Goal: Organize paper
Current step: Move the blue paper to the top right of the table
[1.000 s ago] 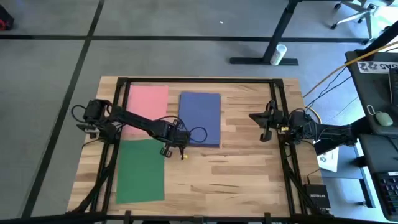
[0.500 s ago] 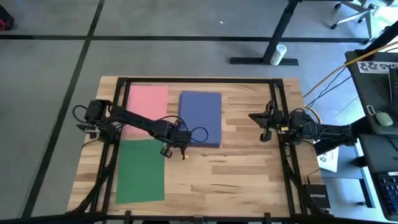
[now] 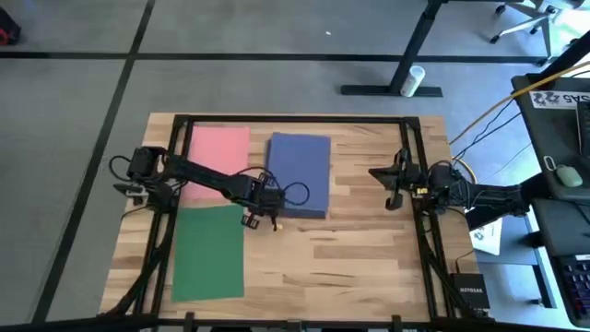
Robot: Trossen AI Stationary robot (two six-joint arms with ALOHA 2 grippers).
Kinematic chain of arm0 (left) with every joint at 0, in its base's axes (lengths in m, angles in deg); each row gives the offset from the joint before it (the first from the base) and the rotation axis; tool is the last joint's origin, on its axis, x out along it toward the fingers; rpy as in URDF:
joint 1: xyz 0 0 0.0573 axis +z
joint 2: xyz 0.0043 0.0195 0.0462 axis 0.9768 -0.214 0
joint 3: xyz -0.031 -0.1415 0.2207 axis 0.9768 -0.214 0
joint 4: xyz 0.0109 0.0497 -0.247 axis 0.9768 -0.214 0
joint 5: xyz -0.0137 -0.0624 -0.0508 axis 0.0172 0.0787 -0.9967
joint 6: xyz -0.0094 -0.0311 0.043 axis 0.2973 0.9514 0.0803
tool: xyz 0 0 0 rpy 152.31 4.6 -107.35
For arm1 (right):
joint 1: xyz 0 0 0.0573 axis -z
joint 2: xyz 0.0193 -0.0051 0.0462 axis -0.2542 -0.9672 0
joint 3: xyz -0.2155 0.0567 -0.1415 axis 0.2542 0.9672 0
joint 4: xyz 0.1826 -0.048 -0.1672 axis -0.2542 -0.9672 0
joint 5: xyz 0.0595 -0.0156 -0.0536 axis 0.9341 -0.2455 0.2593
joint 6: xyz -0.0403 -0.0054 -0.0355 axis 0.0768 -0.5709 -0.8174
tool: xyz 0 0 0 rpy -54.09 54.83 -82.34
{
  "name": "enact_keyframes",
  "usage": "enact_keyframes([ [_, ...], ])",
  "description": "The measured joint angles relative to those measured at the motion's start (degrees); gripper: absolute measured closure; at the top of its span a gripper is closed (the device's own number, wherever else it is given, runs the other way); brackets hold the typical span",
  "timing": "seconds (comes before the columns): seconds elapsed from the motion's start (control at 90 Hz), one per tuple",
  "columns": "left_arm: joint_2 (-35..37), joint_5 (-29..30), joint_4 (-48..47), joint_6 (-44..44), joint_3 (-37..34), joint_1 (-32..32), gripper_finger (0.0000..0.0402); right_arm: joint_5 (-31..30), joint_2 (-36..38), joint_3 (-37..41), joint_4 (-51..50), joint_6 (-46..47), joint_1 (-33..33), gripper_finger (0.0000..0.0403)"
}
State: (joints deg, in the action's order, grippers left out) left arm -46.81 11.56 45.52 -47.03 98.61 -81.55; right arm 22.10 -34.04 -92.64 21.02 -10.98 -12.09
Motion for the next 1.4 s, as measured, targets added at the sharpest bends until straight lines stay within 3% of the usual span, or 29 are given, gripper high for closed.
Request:
enact_keyframes([
  [0.278, -2.1, 0.2, 0.0, -4.0, 0.0, -0.4, 0.0320, 0.0, 0.0, 0.0, -0.3, 0.0, 0.0, 0.0402],
  [0.478, -2.3, 0.8, 0.3, -4.6, 0.0, -0.6, 0.0393, 0.0, 0.0, 0.0, -0.3, 0.0, 0.0, 0.0402],
  [0.789, -2.5, 3.4, 1.3, -3.3, 4.3, -0.3, 0.0401, 0.0, 0.0, 0.0, -0.3, 0.0, 0.0, 0.0402],
  [1.033, -2.5, 3.9, 15.2, -8.1, 6.2, 2.2, 0.0402, 0.0, 0.0, 0.0, -0.3, 0.0, 0.0, 0.0402],
  [1.178, -2.6, 0.3, 23.1, -11.7, 6.2, 3.8, 0.0402, -1.0, 0.0, 0.0, -0.3, 0.0, 0.0, 0.0402],
  [1.4, -4.1, -0.4, 24.0, -15.0, 6.2, 3.3, 0.0402, -5.2, -0.7, 0.0, -4.3, 2.0, 0.0, 0.0402],
])
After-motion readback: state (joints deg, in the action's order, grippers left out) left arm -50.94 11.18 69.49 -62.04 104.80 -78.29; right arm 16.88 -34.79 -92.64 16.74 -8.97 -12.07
